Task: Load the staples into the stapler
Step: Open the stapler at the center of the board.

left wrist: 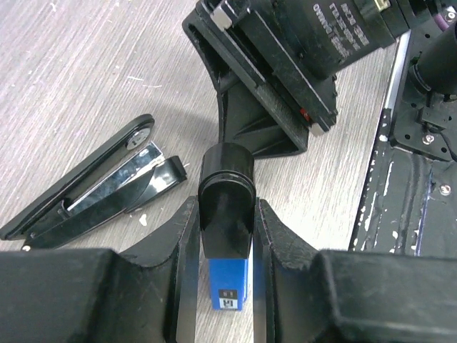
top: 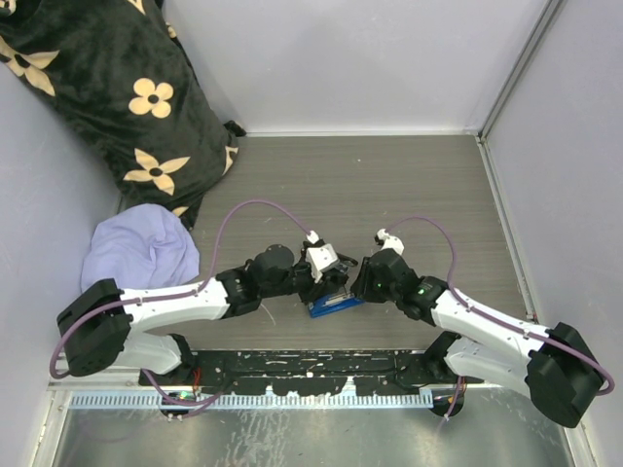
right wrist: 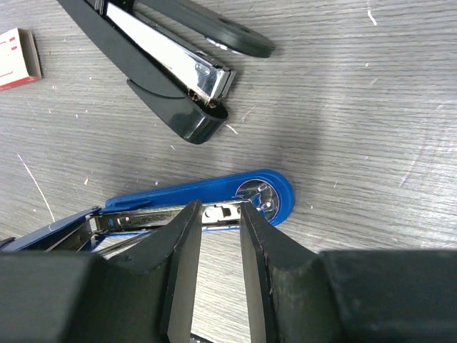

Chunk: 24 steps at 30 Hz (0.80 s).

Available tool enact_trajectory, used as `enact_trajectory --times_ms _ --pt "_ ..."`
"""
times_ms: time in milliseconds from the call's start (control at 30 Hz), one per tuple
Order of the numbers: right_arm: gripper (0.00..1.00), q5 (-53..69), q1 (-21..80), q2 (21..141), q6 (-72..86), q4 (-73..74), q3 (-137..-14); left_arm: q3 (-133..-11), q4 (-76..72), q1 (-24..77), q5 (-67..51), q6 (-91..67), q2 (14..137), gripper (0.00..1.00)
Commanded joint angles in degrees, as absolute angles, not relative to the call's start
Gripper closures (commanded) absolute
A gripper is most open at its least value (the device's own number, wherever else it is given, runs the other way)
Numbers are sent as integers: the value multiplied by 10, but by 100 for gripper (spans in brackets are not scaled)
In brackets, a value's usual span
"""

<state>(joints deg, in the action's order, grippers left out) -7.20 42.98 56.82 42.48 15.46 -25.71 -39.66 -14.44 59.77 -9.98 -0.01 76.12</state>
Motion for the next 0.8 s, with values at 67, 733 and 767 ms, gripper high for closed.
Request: enact_trajectory --times_ms 67,733,767 --pt "65 -102 408 564 431 196 -233 -354 -242 578 -70 34 677 100" --pt "66 -103 404 606 428 172 -219 -209 -161 578 10 30 495 100" --pt "66 -101 404 608 428 170 -219 -204 -159 578 12 28 489 100"
